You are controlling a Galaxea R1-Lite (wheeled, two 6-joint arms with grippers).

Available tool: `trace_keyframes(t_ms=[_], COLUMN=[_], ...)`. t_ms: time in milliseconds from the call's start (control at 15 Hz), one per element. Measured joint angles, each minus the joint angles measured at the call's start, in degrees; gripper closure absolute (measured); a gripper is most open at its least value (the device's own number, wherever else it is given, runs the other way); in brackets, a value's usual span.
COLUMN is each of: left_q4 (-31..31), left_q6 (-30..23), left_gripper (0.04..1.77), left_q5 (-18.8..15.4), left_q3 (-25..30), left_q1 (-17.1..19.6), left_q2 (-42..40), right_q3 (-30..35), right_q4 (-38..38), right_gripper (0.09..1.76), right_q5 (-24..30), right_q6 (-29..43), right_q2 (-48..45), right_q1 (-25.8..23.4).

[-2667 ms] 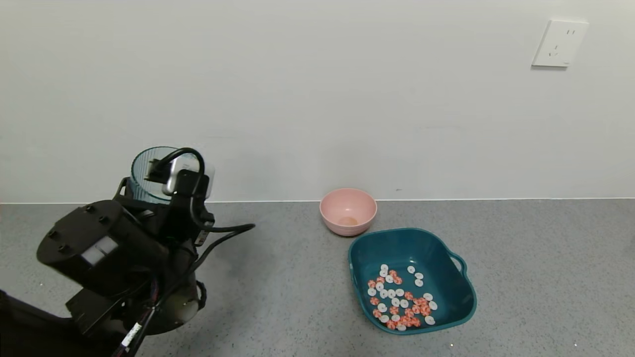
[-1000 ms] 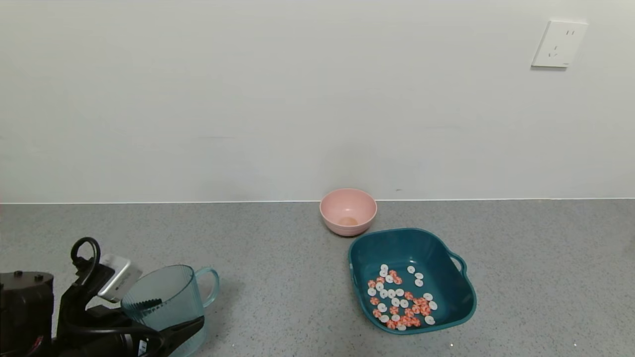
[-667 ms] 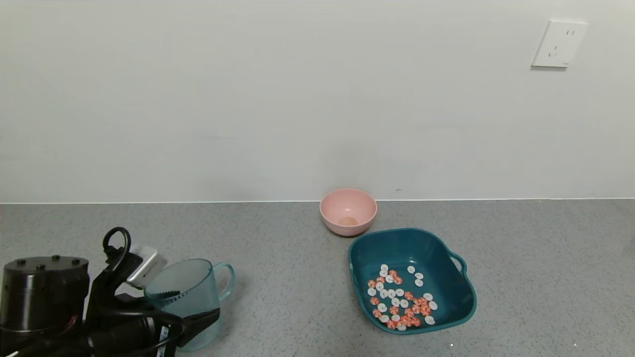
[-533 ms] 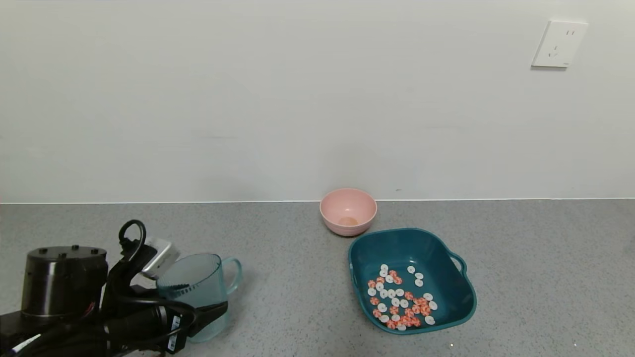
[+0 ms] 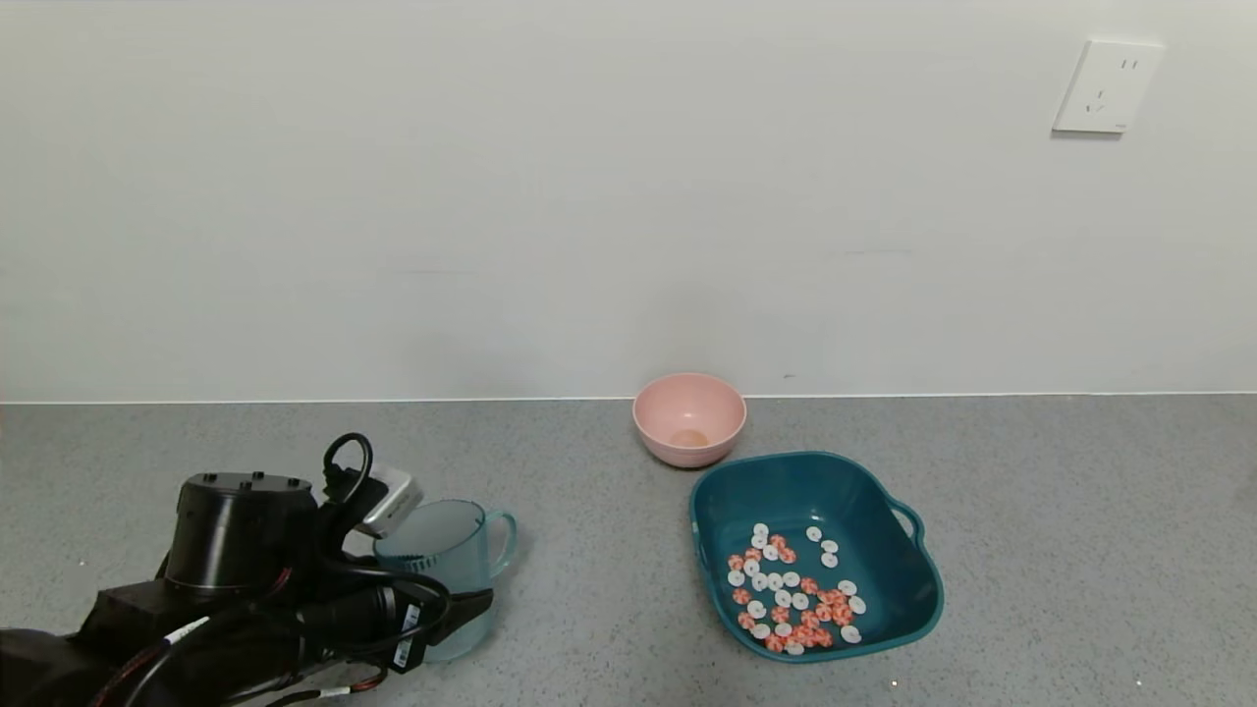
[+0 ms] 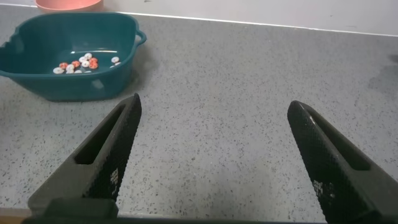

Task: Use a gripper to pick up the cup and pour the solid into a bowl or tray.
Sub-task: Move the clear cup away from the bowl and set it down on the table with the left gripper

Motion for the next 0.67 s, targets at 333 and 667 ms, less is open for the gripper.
trace_keyframes(t_ms=[333,667], left_q4=[-2.83,-2.91], left_q6=[0.04,0.17], left_gripper=[0.5,0.5], left_q5=[-0.05,-0.07], left_q3=[1.38,1.71], left_q1=[-0.23,-0.23], left_q2=[3.69,4.83], right_q3=[0.0,0.0], right_q4=[-0.02,0.0], right_gripper=[0.14,0.14], right_q5=[-0.02,0.02], right_q6=[0.0,0.0], right_q2=[0.0,-0.02], right_q1=[0.0,0.0])
